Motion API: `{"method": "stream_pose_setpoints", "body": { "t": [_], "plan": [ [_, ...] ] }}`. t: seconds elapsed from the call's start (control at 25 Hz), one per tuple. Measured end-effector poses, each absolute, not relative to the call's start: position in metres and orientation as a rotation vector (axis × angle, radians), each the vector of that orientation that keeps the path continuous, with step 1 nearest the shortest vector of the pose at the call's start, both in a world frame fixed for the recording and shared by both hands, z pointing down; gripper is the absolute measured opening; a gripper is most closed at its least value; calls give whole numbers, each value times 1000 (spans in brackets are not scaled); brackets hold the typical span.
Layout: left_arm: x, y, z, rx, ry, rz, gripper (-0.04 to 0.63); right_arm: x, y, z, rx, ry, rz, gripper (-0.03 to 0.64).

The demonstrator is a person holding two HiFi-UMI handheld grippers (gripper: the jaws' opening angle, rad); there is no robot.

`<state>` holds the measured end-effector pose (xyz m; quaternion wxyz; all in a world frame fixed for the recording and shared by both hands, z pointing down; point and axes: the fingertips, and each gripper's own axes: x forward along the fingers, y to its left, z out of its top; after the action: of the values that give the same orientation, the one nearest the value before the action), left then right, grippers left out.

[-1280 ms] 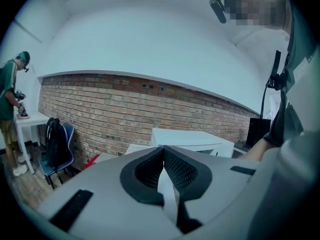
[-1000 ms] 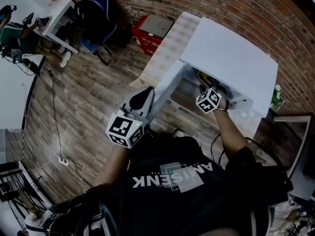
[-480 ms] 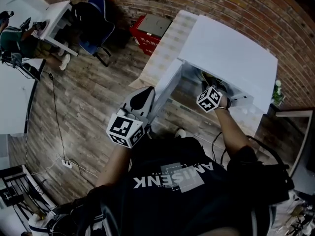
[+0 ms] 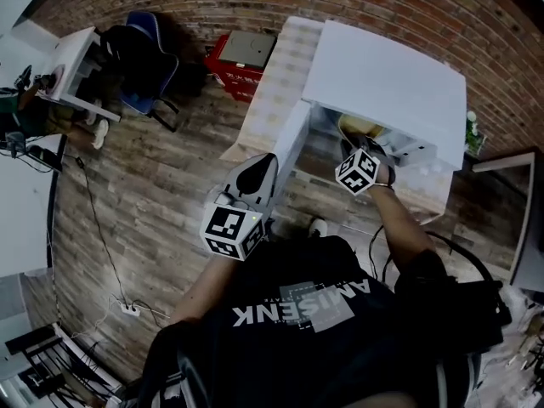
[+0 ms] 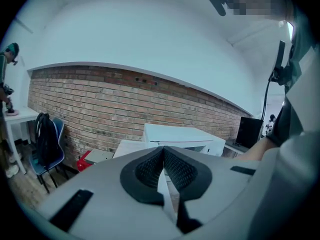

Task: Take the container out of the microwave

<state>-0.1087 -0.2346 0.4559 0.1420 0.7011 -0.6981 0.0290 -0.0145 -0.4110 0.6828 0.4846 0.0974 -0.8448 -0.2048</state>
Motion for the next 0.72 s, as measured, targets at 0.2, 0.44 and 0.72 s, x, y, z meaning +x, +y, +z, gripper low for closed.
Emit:
{"method": "stream_pose_setpoints", "body": {
  "t": [0.2,0.44,0.72],
  "plan": [
    [-101,-232,457,2089,-1935,110,14,-11,-388,673,264,-2049,-449,74],
    [-98,-233,454,2160,-1847,79,14,-6,-365,657,276,-2086,-352,71],
    [-113,-226,460,2103,-1787,-52,14,1,-342,638,296,-2091,-352,71]
  ]
}}
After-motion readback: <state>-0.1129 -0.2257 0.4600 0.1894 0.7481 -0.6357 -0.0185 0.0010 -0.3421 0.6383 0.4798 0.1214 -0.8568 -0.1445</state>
